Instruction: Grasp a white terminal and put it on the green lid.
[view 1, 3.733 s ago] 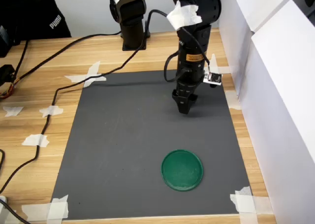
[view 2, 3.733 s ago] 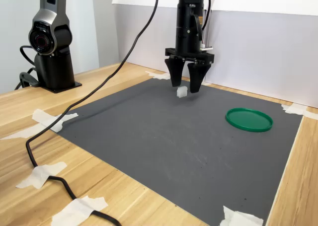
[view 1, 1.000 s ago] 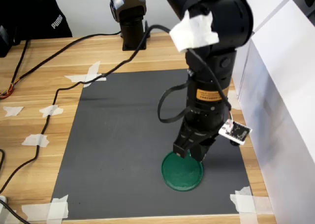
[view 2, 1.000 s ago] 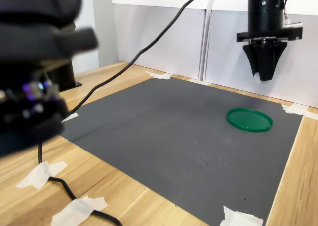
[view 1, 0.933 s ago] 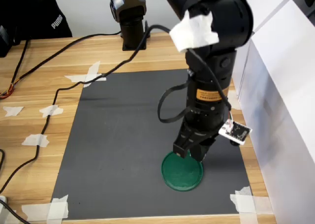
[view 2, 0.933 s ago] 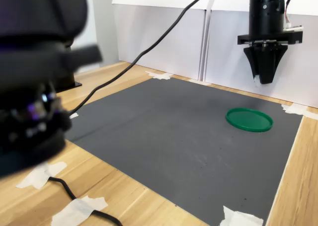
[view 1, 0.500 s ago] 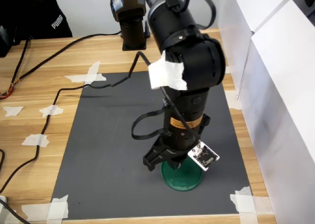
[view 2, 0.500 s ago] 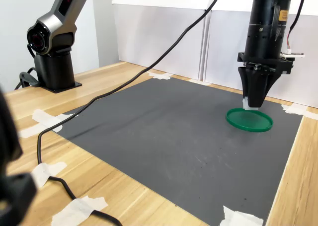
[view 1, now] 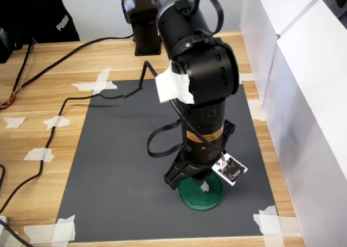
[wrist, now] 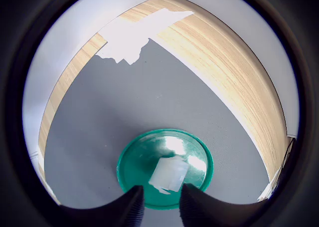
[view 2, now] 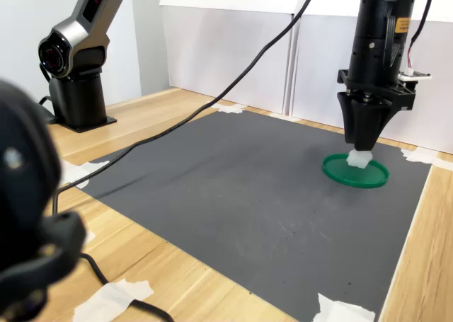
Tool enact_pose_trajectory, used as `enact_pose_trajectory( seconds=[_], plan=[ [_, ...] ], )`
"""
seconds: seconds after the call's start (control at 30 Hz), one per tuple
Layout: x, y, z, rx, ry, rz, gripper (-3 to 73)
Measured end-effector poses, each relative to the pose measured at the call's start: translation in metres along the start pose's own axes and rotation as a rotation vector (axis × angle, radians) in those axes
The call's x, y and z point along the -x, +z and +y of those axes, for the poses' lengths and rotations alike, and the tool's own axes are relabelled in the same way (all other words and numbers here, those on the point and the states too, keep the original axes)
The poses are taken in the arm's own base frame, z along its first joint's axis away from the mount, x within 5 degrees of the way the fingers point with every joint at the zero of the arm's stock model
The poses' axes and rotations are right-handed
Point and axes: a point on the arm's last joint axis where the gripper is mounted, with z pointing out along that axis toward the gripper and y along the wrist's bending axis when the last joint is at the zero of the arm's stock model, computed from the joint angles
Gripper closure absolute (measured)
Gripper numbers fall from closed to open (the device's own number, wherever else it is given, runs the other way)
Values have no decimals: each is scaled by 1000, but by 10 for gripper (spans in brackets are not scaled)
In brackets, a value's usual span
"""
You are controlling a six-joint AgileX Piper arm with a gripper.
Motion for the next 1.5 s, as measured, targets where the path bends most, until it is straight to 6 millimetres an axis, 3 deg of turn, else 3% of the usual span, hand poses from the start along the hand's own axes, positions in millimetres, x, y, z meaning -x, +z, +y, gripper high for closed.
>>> enact_pose_trajectory(
  seconds=[0.1,0.23,0.47,0.57,0.73,0.8,1.03,1.3,1.5],
  plan=[
    [0,0,0,0,0,0,265],
    [0,-5,0,-4,1,-9,244],
    [-8,-46,5,-17,10,-80,267],
    [-14,-67,9,-26,18,-144,350],
    [-31,-92,20,-41,30,-225,602],
    [-40,-104,25,-55,35,-268,670],
    [-79,-132,44,-111,46,-389,708],
    [-146,-140,75,-180,74,-523,711],
    [-206,-150,71,-289,287,-706,711]
  ],
)
